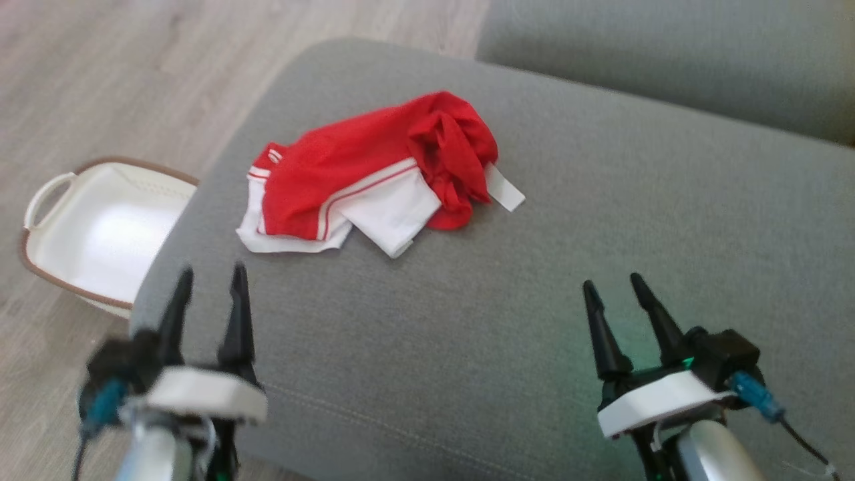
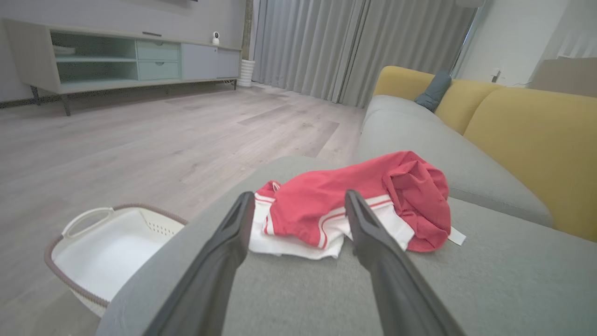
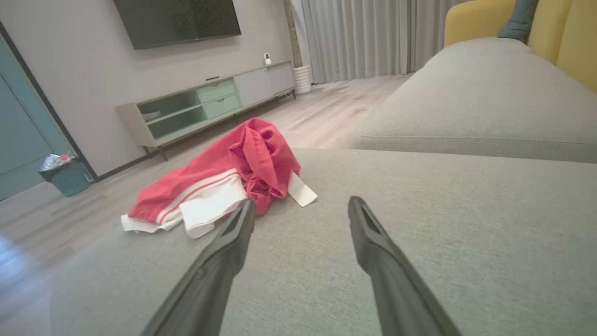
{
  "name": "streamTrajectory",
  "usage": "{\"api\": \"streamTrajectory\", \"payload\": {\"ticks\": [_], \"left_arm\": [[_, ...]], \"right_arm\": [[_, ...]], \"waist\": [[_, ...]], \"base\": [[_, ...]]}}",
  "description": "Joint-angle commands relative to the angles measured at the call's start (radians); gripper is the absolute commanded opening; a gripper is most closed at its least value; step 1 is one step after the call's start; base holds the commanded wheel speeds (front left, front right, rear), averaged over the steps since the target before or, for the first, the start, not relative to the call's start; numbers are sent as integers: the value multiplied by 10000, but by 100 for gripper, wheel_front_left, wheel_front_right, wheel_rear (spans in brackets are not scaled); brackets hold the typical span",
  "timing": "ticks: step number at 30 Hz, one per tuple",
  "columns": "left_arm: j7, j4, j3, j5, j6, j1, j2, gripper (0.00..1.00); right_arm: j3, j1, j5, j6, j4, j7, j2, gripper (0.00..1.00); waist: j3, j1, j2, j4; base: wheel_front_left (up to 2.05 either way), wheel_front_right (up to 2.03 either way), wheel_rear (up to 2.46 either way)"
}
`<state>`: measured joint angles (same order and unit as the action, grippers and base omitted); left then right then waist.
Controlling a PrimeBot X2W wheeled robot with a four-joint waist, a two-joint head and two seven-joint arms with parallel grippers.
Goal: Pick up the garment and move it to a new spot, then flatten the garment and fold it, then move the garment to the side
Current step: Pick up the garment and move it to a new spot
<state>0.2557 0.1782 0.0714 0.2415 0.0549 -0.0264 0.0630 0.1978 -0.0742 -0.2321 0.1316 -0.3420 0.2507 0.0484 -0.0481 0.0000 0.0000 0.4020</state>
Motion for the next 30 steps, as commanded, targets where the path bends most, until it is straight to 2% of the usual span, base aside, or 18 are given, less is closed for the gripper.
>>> {"api": "streamTrajectory", "payload": {"ticks": [1,6,10,12,17,21,23,30], "left_arm": [[61,-239,-422,-100,70,-851,224,100],[15,923,-258,-276,498,-2510,1201,100],[-537,2131,186,36,707,-3980,1974,100],[-894,2644,748,243,743,-4608,2379,100],[-1661,3612,2914,1409,753,-5847,3668,100],[-1886,4229,4330,2247,755,-6727,4531,100],[-1968,4684,4881,2335,755,-7133,4904,100],[-1933,6100,6169,2905,756,-8119,5314,100]], "right_arm": [[117,-589,110,-9,298,110,18,100],[-323,-1014,630,-9,466,21,18,100],[-604,-1405,956,-9,712,-109,18,100],[-737,-1545,1037,-9,818,-133,18,100],[-831,-1792,1184,-9,1025,-191,18,100],[-884,-1929,1260,-9,1174,-212,18,100],[-891,-2001,1288,-9,1238,-215,18,100],[-923,-2200,1315,-9,1371,-191,18,100]], "waist": [[-374,0,0,-263],[-1284,0,0,-653],[-2016,0,0,-1072],[-2307,0,0,-1267],[-2950,0,0,-1759],[-3375,0,0,-2068],[-3560,0,0,-2214],[-3959,0,0,-2613]], "base": [[0,0,0],[0,0,0],[0,0,0],[0,0,0],[0,0,0],[0,0,0],[0,0,0],[0,0,0]]}}
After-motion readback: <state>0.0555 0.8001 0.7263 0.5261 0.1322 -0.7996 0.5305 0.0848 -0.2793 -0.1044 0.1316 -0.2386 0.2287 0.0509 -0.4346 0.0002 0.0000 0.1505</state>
